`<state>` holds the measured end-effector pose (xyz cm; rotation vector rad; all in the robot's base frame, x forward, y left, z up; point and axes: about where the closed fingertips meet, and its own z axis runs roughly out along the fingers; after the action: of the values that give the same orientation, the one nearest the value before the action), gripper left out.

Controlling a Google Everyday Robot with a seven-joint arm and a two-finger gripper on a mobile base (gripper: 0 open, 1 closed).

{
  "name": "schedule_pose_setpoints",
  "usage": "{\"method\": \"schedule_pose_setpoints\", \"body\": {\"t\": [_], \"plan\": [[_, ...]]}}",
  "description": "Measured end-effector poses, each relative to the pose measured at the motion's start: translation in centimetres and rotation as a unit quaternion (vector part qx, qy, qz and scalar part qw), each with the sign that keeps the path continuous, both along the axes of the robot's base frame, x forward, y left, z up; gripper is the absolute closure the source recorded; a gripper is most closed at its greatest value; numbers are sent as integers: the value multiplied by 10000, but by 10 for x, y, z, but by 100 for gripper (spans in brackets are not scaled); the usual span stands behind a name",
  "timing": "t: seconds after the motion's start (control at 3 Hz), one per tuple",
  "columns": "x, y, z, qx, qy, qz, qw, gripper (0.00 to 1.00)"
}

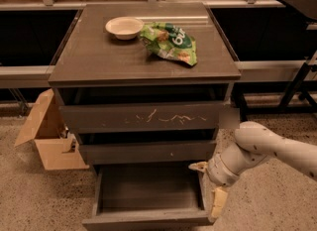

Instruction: Close bottom drawer

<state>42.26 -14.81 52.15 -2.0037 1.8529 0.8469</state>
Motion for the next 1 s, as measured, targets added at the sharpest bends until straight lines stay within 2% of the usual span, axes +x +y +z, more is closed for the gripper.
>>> {"method": "schedule_pose_setpoints", "body": {"t": [0.33,1.0], "plan": [[1,20,-72,215,151,219,9994,0],[-7,41,-150,687,294,348,9966,0]]}}
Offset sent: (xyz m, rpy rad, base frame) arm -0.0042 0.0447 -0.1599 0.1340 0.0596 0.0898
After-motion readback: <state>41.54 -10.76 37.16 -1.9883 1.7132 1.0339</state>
